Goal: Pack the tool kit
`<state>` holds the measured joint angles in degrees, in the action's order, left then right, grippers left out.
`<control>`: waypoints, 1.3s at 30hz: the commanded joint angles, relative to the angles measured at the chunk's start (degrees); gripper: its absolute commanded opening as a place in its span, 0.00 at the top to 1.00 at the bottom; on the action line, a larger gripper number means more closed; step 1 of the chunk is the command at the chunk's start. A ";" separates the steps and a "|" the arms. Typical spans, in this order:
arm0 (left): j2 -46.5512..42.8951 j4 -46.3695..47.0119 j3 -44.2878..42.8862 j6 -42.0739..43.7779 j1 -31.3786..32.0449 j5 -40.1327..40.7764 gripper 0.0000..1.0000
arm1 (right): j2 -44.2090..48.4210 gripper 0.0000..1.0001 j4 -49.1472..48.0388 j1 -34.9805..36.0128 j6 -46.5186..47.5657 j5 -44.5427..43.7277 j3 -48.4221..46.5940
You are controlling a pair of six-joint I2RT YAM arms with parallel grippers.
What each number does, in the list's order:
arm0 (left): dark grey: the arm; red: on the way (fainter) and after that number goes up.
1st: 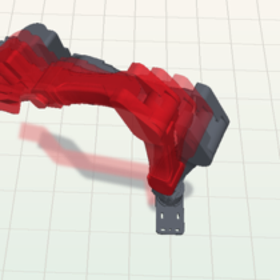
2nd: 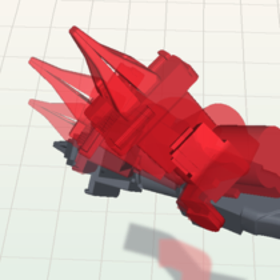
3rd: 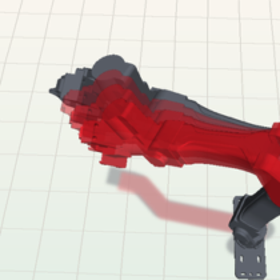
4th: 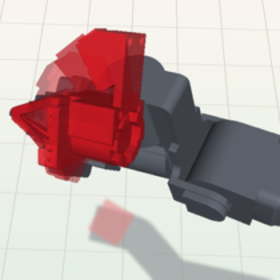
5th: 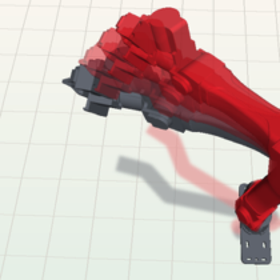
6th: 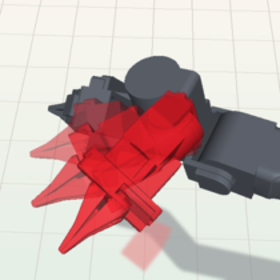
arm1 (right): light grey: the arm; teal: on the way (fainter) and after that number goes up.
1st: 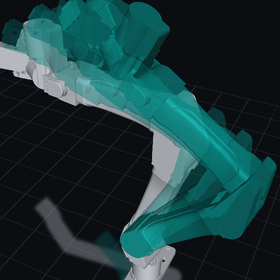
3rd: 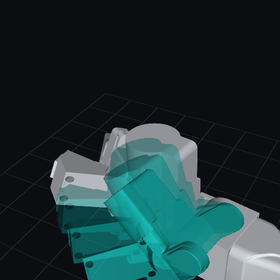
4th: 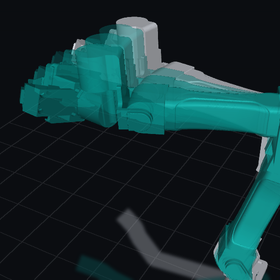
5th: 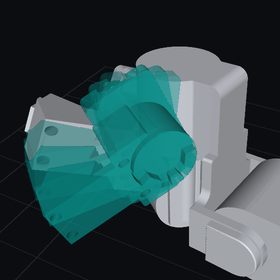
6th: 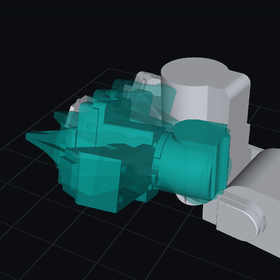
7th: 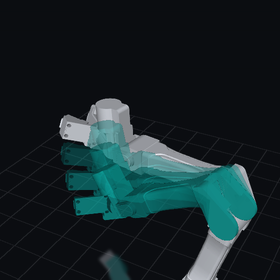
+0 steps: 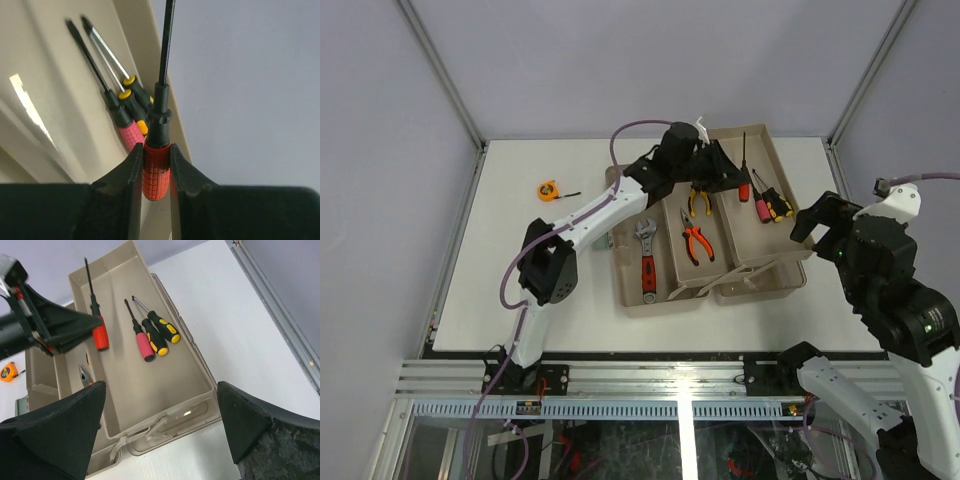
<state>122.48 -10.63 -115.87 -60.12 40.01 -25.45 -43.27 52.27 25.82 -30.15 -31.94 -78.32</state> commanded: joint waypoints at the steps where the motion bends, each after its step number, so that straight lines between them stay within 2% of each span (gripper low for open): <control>1: -1.74 1.33 3.54 -2.47 3.28 4.44 1.00 | -0.11 0.00 -0.50 -0.11 0.46 -3.86 -1.48; 6: -1.87 -0.94 5.69 -4.58 4.94 10.54 1.00 | -0.50 0.00 -0.41 -0.12 1.25 -3.72 -1.97; 12: -1.05 -3.35 4.65 -5.52 6.04 13.97 0.99 | -0.52 0.00 -0.40 -0.12 1.78 -3.80 -1.87; 15: -0.67 -5.21 3.43 -5.54 6.05 15.79 0.89 | -0.37 0.01 -0.26 -0.08 1.83 -3.82 -1.84; 17: -0.63 -6.25 2.71 -5.54 6.13 16.46 0.73 | -0.25 0.01 -0.24 -0.13 1.85 -3.92 -1.71; 18: -0.53 -6.40 2.41 -5.39 6.10 16.53 0.69 | -0.25 0.01 -0.32 -0.12 1.76 -3.96 -1.60; 21: -0.56 -6.75 2.02 -5.13 6.11 16.80 0.61 | -0.17 0.01 -0.39 -0.15 1.77 -3.93 -1.57; 26: -1.15 -6.94 2.20 -4.77 6.07 16.69 0.55 | -0.15 0.01 -0.58 -0.11 1.51 -3.62 -1.14; 30: -2.56 -6.29 0.55 -2.37 5.43 15.60 0.55 | 0.07 0.01 -0.68 -0.16 1.19 -3.48 -0.51; 32: -4.02 -5.89 -2.85 1.96 3.15 14.60 0.55 | 0.32 0.01 -0.61 -0.15 0.93 -3.48 -0.07; 34: -5.91 -5.89 -6.47 7.76 -1.92 13.79 0.50 | 0.64 0.01 -0.66 -0.14 0.68 -3.45 0.43; 39: -4.81 -15.27 -18.34 27.30 -24.73 8.89 0.45 | 0.84 0.01 -2.53 -0.14 0.98 -3.43 2.19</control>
<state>121.45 -19.81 -125.12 -50.59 34.20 -14.57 -42.61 52.42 25.82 -28.97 -33.61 -77.19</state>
